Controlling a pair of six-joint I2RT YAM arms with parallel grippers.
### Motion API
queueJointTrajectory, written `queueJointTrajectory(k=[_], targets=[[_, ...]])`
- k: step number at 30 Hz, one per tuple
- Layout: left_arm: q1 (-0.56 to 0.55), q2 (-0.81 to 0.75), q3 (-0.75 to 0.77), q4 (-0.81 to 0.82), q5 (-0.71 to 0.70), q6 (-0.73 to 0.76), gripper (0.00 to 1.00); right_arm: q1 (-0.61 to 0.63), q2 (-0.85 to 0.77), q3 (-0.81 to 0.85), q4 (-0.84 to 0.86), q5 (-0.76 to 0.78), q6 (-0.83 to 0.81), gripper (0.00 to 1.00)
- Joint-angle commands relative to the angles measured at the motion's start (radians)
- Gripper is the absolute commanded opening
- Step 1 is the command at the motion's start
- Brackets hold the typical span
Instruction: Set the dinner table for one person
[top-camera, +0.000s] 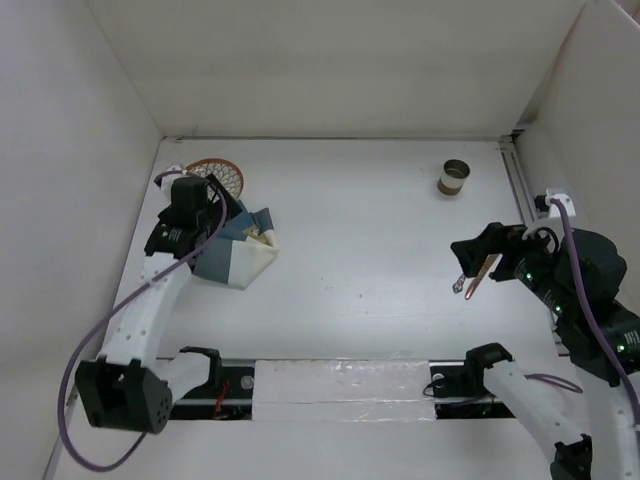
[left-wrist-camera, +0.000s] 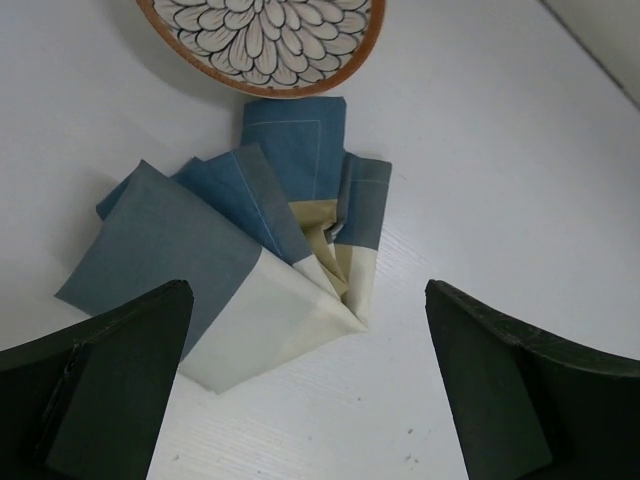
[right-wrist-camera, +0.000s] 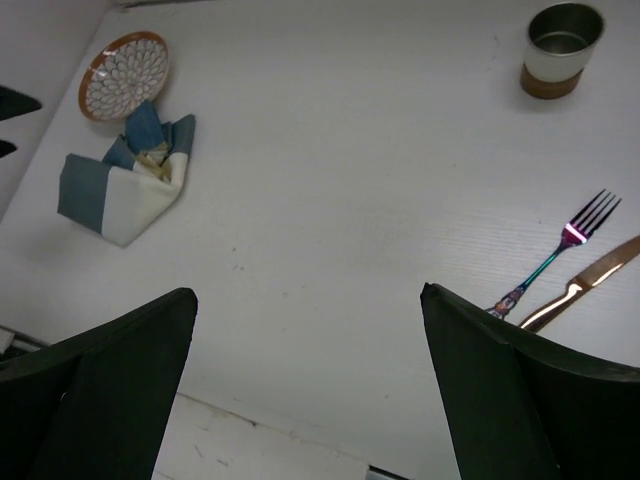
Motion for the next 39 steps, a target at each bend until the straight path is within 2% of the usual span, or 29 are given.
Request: queueJointTrajectory(k=[1, 2, 3, 5, 6, 12, 15, 24, 27, 29, 33, 36, 39], targets=[[0.054, 0.11, 0.061, 0.053, 0.004, -0.05, 1.0, 0.007, 0.002, -0.043, 0.108, -0.133, -0.011, 1.0], [0.088, 0.135, 0.061, 0.062, 0.013, -0.05, 1.0, 0.007, 0.002, -0.066, 0.108, -0.151, -0.002, 1.0], [0.131, 0.161, 0.049, 0.085, 0.089, -0.05, 1.0, 0.007, 0.002, -0.077, 0.124, -0.168, -0.001, 1.0], [0.243, 0.216, 0.029, 0.125, 0.155, -0.05, 1.0, 0.016, 0.002, -0.097, 0.138, -0.191, -0.001, 1.0], [0.26, 0.226, 0.015, 0.16, 0.168, -0.05, 1.0, 0.029, 0.002, -0.11, 0.148, -0.191, -0.001, 1.0], [0.269, 0.293, 0.024, 0.151, 0.159, -0.105, 1.0, 0.147, 0.033, -0.079, 0.139, -0.084, -0.021, 1.0], [0.269, 0.336, -0.017, 0.151, 0.149, -0.14, 1.0, 0.195, 0.042, -0.065, 0.121, -0.013, -0.031, 1.0], [0.269, 0.391, -0.076, 0.194, 0.087, -0.182, 0.98, 0.215, 0.024, -0.083, 0.121, -0.004, -0.031, 1.0], [0.269, 0.404, -0.076, 0.194, 0.076, -0.173, 0.94, 0.215, 0.024, -0.092, 0.121, -0.004, -0.031, 1.0], [0.269, 0.413, -0.076, 0.194, 0.076, -0.159, 0.82, 0.215, 0.024, -0.092, 0.121, -0.004, -0.031, 1.0], [0.269, 0.401, -0.1, 0.205, 0.076, -0.15, 0.82, 0.215, 0.035, -0.092, 0.133, -0.022, -0.031, 1.0], [0.269, 0.392, -0.1, 0.177, 0.025, -0.14, 0.82, 0.215, 0.044, -0.114, 0.159, -0.052, -0.006, 1.0], [0.269, 0.391, -0.082, 0.177, -0.019, -0.149, 0.89, 0.215, 0.053, -0.132, 0.182, -0.079, 0.006, 1.0]])
